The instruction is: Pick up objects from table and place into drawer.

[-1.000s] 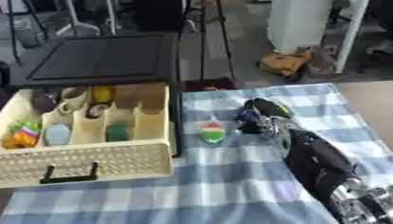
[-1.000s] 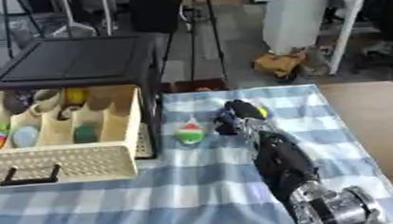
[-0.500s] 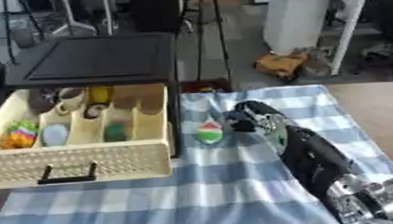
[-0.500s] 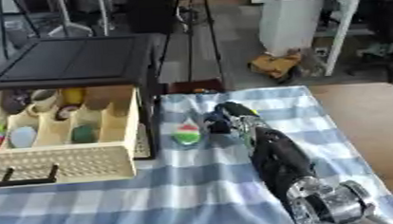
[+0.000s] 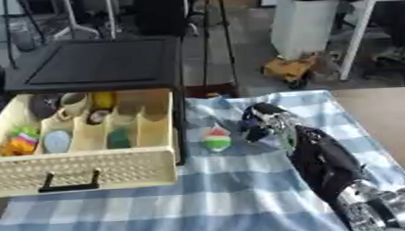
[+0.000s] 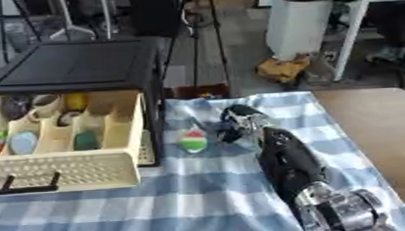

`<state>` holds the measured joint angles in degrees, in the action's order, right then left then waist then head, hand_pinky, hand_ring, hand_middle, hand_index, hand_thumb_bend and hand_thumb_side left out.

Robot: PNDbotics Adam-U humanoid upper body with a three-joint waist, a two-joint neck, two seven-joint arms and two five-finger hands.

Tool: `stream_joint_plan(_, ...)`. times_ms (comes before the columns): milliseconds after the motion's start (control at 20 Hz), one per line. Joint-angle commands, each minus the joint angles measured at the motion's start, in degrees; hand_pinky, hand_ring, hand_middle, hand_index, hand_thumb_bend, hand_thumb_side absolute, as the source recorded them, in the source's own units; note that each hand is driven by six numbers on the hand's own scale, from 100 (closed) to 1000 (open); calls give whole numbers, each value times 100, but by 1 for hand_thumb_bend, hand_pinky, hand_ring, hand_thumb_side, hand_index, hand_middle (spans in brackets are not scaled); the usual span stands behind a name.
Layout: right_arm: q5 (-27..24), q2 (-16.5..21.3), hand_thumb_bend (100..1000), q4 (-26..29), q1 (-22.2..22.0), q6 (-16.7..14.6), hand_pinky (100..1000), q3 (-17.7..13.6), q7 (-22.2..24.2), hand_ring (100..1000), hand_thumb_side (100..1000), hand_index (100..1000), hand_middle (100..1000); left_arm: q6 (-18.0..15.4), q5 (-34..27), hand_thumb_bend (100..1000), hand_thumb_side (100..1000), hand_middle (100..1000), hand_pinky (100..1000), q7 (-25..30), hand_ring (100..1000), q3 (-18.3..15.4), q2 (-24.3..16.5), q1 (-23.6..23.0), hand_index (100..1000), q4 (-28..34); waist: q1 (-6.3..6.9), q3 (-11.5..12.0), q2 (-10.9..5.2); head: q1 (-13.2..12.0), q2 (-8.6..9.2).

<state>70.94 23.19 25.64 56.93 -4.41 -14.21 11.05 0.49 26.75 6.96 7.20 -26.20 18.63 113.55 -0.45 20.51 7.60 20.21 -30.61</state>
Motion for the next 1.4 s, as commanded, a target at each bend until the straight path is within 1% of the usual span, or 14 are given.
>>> stream_joint_plan(50,159,77,100,147,75,6,325,-62,-140,401,224,679,497,-11,5,201,1000,100,100,3,100,-67,-53,39,652,105,13,-3,-74,5,63)
stream_joint_plan(150,211,85,100,211,86,8,261,-84,-283,340,210,602,428,-12,3,198,1000,100,100,0,100,-69,-55,32,652,105,9,-11,-78,2,67)
stream_joint_plan(200,242,98,100,302,97,5,245,-94,-362,326,203,582,414,-13,4,199,1000,100,100,1,100,-70,-59,27,652,105,6,-18,-80,-2,70)
stream_joint_plan(300,309,96,100,518,118,-13,230,-160,-542,307,192,563,392,-11,6,200,1000,100,100,-1,100,-77,-64,19,652,105,-3,-40,-87,-11,68)
stream_joint_plan(400,370,96,100,660,139,-69,201,-195,-870,278,180,548,373,-7,11,200,1000,100,100,-6,100,-84,-74,8,652,105,-18,-68,-100,-24,66)
stream_joint_plan(500,387,125,100,761,187,-177,170,-183,-1114,253,183,526,349,1,19,200,1000,100,100,-5,100,-90,-90,-8,651,105,-39,-115,-124,-45,57)
stream_joint_plan(600,318,147,100,833,225,-287,135,-187,-1240,223,193,501,323,10,24,200,1000,100,100,-8,100,-97,-102,-25,651,105,-60,-167,-154,-68,40)
stream_joint_plan(750,198,200,100,920,268,-469,101,-135,-1323,199,187,479,301,26,32,200,1000,100,100,-8,100,-107,-125,-70,652,105,-100,-251,-217,-101,11)
stream_joint_plan(850,112,239,100,1008,298,-614,100,-89,-1356,194,157,444,294,48,45,201,1000,100,100,-11,100,-119,-139,-115,651,105,-128,-308,-271,-123,-15)
stream_joint_plan(900,63,257,100,1055,308,-682,100,-71,-1361,194,154,442,293,57,48,201,1000,100,100,-14,100,-124,-145,-134,651,105,-139,-332,-292,-131,-26)
stream_joint_plan(1000,-59,296,100,1183,343,-835,100,-23,-1356,192,103,436,288,72,50,204,1000,100,100,-16,100,-128,-158,-170,651,105,-169,-385,-353,-146,-57)
stream_joint_plan(1200,-377,321,100,1572,425,-1196,100,133,-1306,190,100,431,284,108,56,206,1000,100,100,-8,100,-137,-183,-249,651,105,-217,-481,-479,-178,-120)
stream_joint_plan(1400,-826,260,100,2090,500,-1615,100,404,-1191,195,100,431,290,133,53,209,1000,100,100,8,100,-136,-202,-313,652,105,-248,-528,-602,-185,-170)
